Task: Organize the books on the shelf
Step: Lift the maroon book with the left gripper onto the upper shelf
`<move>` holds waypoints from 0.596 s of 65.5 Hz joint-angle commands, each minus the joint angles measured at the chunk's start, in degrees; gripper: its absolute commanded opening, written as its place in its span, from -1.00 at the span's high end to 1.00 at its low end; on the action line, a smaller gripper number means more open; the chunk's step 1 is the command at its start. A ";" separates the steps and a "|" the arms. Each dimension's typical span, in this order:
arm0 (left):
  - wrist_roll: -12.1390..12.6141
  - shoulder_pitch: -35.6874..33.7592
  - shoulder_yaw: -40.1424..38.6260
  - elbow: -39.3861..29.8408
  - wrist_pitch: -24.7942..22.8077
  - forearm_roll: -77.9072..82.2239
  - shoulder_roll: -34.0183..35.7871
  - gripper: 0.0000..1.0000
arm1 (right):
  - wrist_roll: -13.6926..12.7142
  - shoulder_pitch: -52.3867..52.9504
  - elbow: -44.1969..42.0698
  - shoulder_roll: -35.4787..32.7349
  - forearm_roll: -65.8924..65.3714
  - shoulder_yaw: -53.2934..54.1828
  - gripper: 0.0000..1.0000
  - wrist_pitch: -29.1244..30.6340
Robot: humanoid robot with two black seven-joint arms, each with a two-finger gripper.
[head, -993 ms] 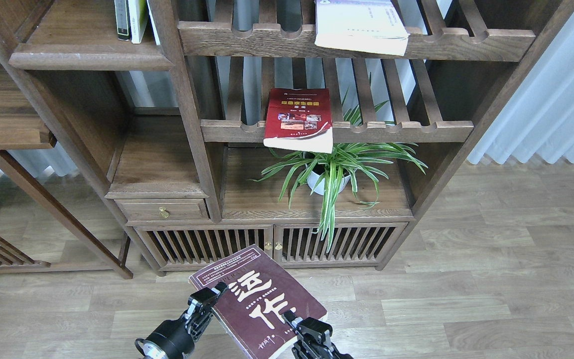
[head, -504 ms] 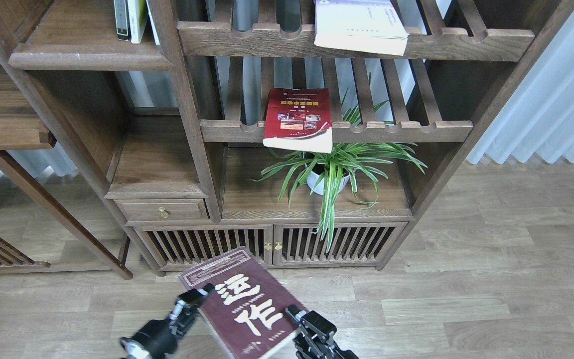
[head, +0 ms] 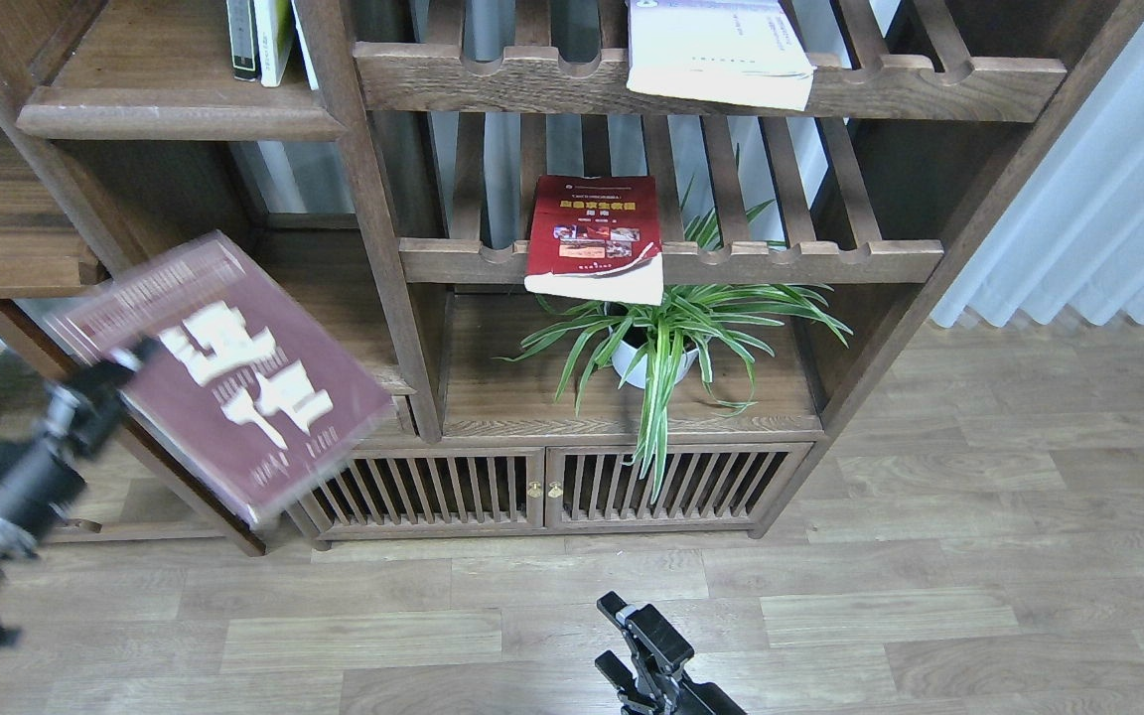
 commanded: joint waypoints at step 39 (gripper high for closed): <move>0.86 -38.64 13.99 7.60 -0.02 -3.23 18.81 0.87 | 1.87 2.49 -1.66 0.00 0.12 0.00 -1.00 0.00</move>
